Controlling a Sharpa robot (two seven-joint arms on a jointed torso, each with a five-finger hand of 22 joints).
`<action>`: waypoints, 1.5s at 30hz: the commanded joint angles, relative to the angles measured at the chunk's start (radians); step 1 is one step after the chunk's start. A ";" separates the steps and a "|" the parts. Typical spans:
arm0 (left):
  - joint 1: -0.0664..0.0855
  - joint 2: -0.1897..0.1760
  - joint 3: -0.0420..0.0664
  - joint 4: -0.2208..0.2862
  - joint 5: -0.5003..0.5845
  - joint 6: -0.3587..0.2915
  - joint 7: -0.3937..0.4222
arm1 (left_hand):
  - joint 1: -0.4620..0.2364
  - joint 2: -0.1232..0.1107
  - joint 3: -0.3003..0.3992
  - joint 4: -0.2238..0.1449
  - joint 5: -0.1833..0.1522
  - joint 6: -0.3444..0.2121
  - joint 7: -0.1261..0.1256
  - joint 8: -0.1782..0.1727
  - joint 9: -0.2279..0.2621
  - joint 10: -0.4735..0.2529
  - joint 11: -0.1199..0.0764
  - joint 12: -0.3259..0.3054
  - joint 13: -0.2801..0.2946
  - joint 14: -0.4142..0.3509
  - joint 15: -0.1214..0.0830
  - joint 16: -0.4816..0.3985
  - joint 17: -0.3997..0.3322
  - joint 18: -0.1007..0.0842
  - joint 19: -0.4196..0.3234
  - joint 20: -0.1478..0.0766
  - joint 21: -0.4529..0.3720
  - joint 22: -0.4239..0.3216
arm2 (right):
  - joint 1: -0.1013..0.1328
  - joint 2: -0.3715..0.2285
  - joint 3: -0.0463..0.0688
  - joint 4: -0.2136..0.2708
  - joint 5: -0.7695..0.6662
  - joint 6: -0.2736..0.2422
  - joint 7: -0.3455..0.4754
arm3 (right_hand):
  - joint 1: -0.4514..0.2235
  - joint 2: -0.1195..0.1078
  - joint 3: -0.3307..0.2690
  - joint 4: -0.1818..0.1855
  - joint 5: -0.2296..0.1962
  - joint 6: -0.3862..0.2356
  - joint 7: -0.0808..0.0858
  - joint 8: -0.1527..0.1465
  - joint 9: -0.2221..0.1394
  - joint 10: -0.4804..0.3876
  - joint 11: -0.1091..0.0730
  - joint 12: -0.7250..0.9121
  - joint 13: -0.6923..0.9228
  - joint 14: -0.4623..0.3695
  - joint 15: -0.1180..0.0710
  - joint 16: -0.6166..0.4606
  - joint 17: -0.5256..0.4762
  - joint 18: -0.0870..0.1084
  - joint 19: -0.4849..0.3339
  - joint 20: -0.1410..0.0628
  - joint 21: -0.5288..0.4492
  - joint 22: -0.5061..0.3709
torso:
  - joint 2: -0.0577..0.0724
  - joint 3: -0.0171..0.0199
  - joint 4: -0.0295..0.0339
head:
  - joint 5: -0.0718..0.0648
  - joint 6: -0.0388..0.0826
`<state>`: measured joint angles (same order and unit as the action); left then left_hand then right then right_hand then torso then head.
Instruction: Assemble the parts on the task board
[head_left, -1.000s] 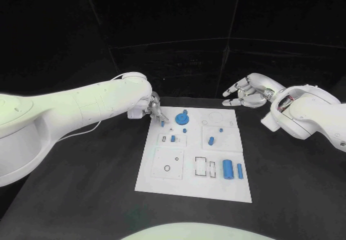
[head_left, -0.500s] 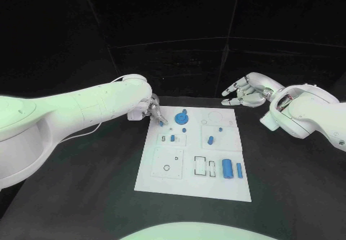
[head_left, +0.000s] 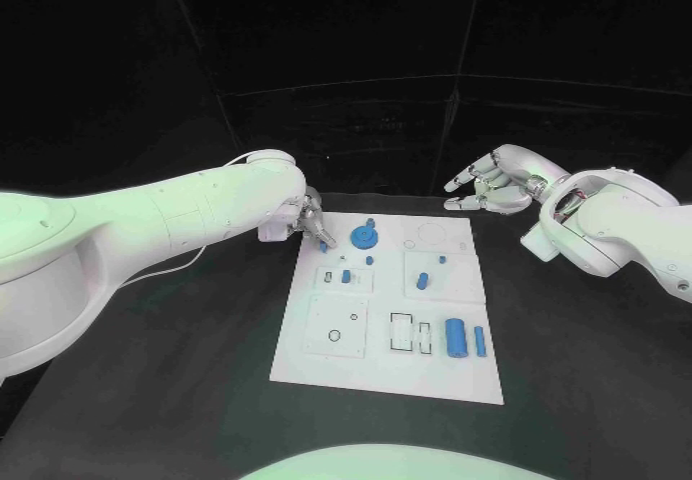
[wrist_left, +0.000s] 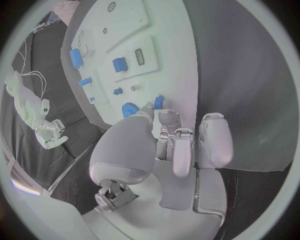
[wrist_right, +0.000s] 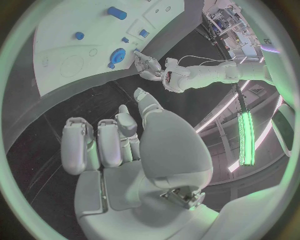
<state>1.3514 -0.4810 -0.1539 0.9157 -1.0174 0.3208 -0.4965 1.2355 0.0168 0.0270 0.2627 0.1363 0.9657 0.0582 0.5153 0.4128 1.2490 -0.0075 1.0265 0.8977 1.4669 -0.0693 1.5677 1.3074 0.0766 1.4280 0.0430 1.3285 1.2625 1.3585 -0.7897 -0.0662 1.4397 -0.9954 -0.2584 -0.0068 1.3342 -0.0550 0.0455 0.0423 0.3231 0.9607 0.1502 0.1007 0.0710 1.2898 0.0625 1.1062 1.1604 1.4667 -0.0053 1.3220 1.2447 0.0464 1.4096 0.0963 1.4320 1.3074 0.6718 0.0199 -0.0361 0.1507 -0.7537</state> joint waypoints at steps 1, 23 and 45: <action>0.001 -0.002 0.001 0.005 0.021 -0.038 0.026 | 0.043 0.017 0.011 -0.023 0.005 0.012 -0.003 0.010 0.002 0.004 -0.007 0.007 0.001 0.104 -0.002 0.003 0.263 -0.004 0.005 -0.002 0.004 0.001 | 0.002 0.003 0.001 -0.002 0.000 0.007 0.006 | 0.005 0.007 0.001 0.002 0.000 0.002 -0.001 0.005 -0.001 -0.004 -0.002 -0.004 0.001 0.034 -0.009 -0.004 -0.001 0.012 -0.006 0.001 -0.005 0.031 | -0.001 0.0001 0.0007 | 0.002 0.002; 0.007 -0.105 0.002 0.139 0.143 -0.135 0.037 | 0.174 0.056 0.136 -0.112 -0.088 -0.018 -0.023 0.098 0.087 0.037 -0.026 0.053 0.048 0.104 -0.017 0.003 0.263 -0.005 0.006 -0.018 0.002 0.006 | 0.002 0.005 0.001 -0.016 0.000 0.015 0.005 | 0.005 0.007 0.001 0.002 0.000 0.002 -0.001 0.005 -0.001 -0.004 -0.002 -0.004 0.001 0.034 -0.009 -0.004 -0.001 0.012 -0.006 0.001 -0.005 0.031 | -0.001 -0.0003 0.0016 | 0.002 0.000; -0.009 -0.270 -0.005 0.453 0.030 -0.292 0.018 | 0.174 0.044 0.153 -0.115 -0.088 -0.021 -0.026 0.111 0.101 0.046 -0.028 0.061 0.054 0.104 -0.019 0.003 0.263 -0.007 0.011 -0.020 0.010 0.017 | 0.002 0.011 0.000 -0.039 -0.008 0.011 0.011 | 0.005 0.008 0.001 0.003 -0.001 0.003 -0.001 0.006 -0.001 -0.006 -0.002 -0.008 -0.003 0.033 -0.009 -0.009 -0.007 0.013 -0.009 0.001 -0.007 0.027 | -0.002 -0.0010 -0.0009 | 0.014 0.007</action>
<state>1.3414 -0.7497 -0.1598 1.3599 -0.9366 0.0678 -0.4711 1.4072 0.0647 0.1300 0.1939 0.0461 0.9414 0.0389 0.5791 0.4390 1.2870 -0.0373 1.0845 0.9514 1.4635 -0.0803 1.5677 1.3074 0.0766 1.4373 0.0265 1.3329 1.2782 1.3584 -0.7800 -0.0664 1.4013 -0.9969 -0.2491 -0.0051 1.3342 -0.0550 0.0454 0.0422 0.3231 0.9607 0.1502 0.1006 0.0710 1.2898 0.0625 1.1015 1.1585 1.4667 -0.0053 1.3183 1.2390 0.0463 1.4096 0.0963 1.4280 1.3074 0.6705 0.0200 -0.0356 0.1623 -0.7469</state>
